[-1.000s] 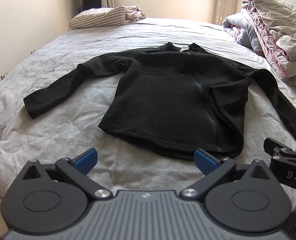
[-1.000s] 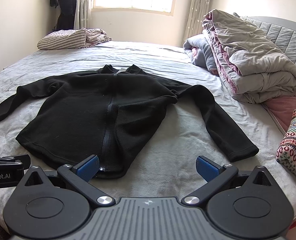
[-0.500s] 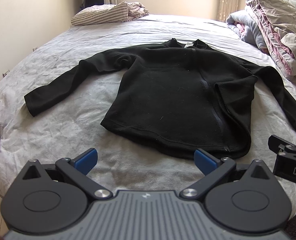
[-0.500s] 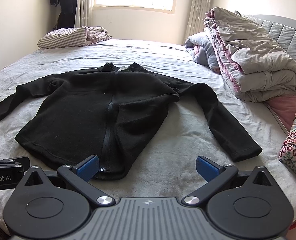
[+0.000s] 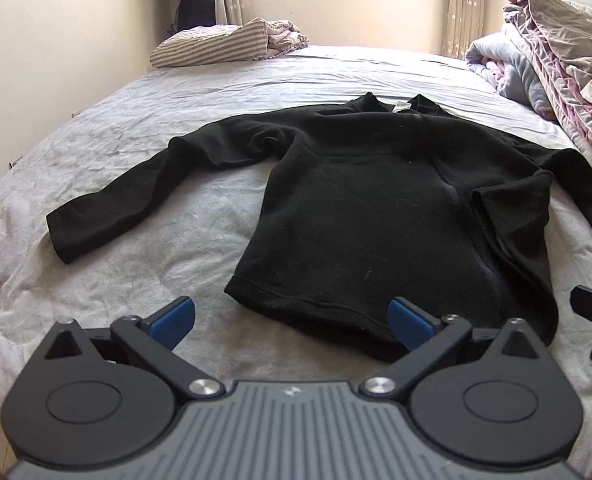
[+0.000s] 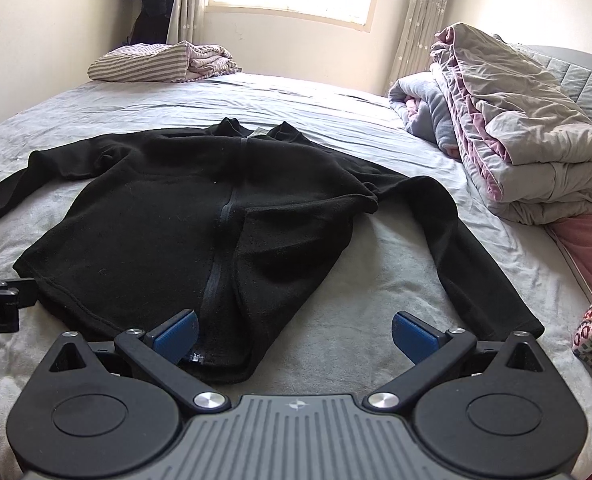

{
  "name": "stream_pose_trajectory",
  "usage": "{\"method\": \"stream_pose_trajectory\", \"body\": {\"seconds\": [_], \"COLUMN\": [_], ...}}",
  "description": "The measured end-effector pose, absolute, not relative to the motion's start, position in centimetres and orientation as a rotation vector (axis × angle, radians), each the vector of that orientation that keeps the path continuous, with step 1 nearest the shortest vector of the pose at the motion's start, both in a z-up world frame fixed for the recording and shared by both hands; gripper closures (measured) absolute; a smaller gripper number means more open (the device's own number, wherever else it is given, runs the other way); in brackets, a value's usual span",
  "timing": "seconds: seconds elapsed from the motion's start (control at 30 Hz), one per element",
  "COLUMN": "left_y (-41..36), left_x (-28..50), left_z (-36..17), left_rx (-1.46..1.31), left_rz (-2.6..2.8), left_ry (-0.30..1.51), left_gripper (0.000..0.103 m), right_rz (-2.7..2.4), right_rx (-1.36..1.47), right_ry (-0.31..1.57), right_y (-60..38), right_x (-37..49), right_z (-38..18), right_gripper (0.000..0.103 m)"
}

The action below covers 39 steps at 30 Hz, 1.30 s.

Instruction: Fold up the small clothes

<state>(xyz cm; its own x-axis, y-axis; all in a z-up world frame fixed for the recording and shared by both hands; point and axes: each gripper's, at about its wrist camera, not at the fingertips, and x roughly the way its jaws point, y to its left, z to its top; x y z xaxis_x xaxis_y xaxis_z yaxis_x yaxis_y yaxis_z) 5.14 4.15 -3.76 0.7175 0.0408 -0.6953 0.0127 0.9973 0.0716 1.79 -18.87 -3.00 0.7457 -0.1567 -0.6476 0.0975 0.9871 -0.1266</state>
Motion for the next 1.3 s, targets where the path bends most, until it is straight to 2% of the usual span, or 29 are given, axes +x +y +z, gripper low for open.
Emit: {"method": "stream_pose_trajectory", "body": {"seconds": [0.17, 0.27, 0.37, 0.4, 0.5, 0.57, 0.6, 0.73, 0.87, 1.03, 1.2, 1.27, 1.3], "left_y": [7.9, 10.2, 11.5, 11.7, 12.3, 12.5, 12.5, 13.1, 13.6, 14.0, 14.8, 15.3, 15.6], "left_x": [8.6, 9.9, 11.1, 11.3, 11.9, 12.1, 12.1, 12.2, 12.2, 12.3, 12.6, 13.0, 13.3], "left_z": [-5.8, -6.9, -7.8, -8.1, -9.1, -9.5, -9.5, -9.4, -9.6, -9.7, -10.2, -10.7, -11.0], "left_rx": [-0.031, -0.162, -0.258, -0.277, -0.339, -0.360, -0.358, -0.396, -0.407, -0.433, -0.497, -0.555, -0.591], "left_rz": [0.034, 0.007, -0.024, -0.028, -0.058, -0.069, -0.070, -0.118, -0.125, -0.130, -0.163, -0.194, -0.205], "left_ry": [0.867, 0.890, 0.911, 0.914, 0.933, 0.927, 0.922, 0.907, 0.902, 0.884, 0.872, 0.883, 0.890], "left_gripper": [0.001, 0.001, 0.004, 0.004, 0.015, 0.019, 0.020, 0.031, 0.033, 0.035, 0.050, 0.064, 0.066], "right_rz": [-0.072, -0.038, 0.003, 0.000, -0.032, -0.050, -0.091, -0.209, -0.309, -0.324, -0.208, -0.167, -0.155], "right_rx": [-0.039, -0.006, 0.016, 0.001, -0.071, -0.071, -0.073, -0.016, 0.090, 0.257, 0.492, 0.581, 0.627], "right_ry": [0.745, 0.734, 0.737, 0.745, 0.773, 0.769, 0.770, 0.755, 0.727, 0.672, 0.703, 0.704, 0.702], "right_y": [-19.6, -19.7, -19.5, -19.2, -18.6, -19.3, -19.8, -23.5, -28.5, -33.4, -35.8, -36.4, -36.7], "right_x": [5.2, 7.5, 9.6, 10.4, 11.5, 11.4, 11.1, 9.3, 5.9, 3.0, 3.7, 4.5, 4.9], "right_z": [-4.7, -5.9, -7.2, -7.7, -9.4, -9.6, -9.4, -8.6, -7.5, -7.2, -9.3, -10.2, -10.7], "right_gripper": [0.000, 0.007, 0.015, 0.022, 0.042, 0.044, 0.052, 0.052, 0.049, 0.033, 0.032, 0.031, 0.030]}}
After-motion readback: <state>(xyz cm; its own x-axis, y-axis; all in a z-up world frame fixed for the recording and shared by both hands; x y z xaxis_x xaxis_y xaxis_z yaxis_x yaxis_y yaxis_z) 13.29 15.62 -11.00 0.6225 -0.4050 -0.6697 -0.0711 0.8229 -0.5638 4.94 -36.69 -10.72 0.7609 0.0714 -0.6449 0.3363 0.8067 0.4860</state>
